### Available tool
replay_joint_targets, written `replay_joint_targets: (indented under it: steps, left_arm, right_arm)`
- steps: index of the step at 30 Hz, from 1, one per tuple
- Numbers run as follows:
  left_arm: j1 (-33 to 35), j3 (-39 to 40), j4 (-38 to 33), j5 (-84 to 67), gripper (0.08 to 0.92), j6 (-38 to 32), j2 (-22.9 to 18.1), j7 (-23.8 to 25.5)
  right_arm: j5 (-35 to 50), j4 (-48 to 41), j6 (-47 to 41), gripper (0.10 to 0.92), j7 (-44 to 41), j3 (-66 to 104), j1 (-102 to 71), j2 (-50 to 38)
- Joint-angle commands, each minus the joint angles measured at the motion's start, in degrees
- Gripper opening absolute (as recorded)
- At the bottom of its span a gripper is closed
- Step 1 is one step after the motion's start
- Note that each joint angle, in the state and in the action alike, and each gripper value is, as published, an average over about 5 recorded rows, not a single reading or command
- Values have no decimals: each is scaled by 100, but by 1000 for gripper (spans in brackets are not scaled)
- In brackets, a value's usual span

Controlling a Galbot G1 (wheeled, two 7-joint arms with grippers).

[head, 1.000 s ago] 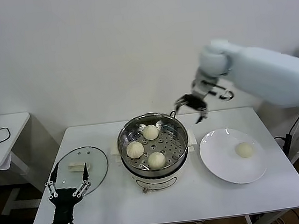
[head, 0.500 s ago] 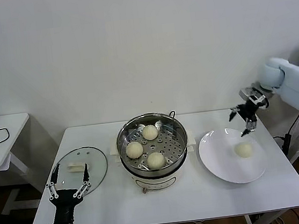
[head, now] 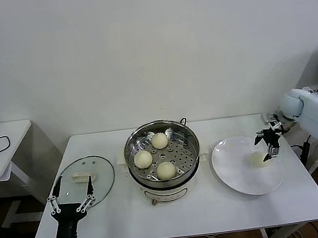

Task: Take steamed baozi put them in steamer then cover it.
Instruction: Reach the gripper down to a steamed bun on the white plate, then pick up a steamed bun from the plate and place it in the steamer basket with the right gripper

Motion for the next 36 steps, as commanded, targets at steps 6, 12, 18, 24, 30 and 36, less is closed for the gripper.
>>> replay_joint_targets:
  steps: [6, 12, 18, 24, 30, 36]
  left_arm:
    - [23, -18, 21, -2, 823, -15, 1, -4]
    - [16, -17, 48, -2, 823, -29, -3, -6]
    - [3, -16, 46, -5, 823, -22, 0, -6]
    - [-27, 32, 65, -6, 823, -20, 9, -5]
    - [-71, 87, 58, -9, 823, -20, 42, -5]
    - [-110, 120, 29, -14, 823, -11, 76, -8]
  right_arm:
    - [-229, -526, -54, 823, 200, 223, -438, 360]
    - [-315, -531, -54, 816, 206, 225, -457, 389]
    - [-372, -450, -49, 712, 196, 231, -389, 351]
    - [-167, -91, -135, 644, 111, -65, 68, 249]
    - [481, 757, -376, 630, -344, -941, 1135, 129]
    - [1730, 1706, -753, 634, -611, -2295, 2870, 350]
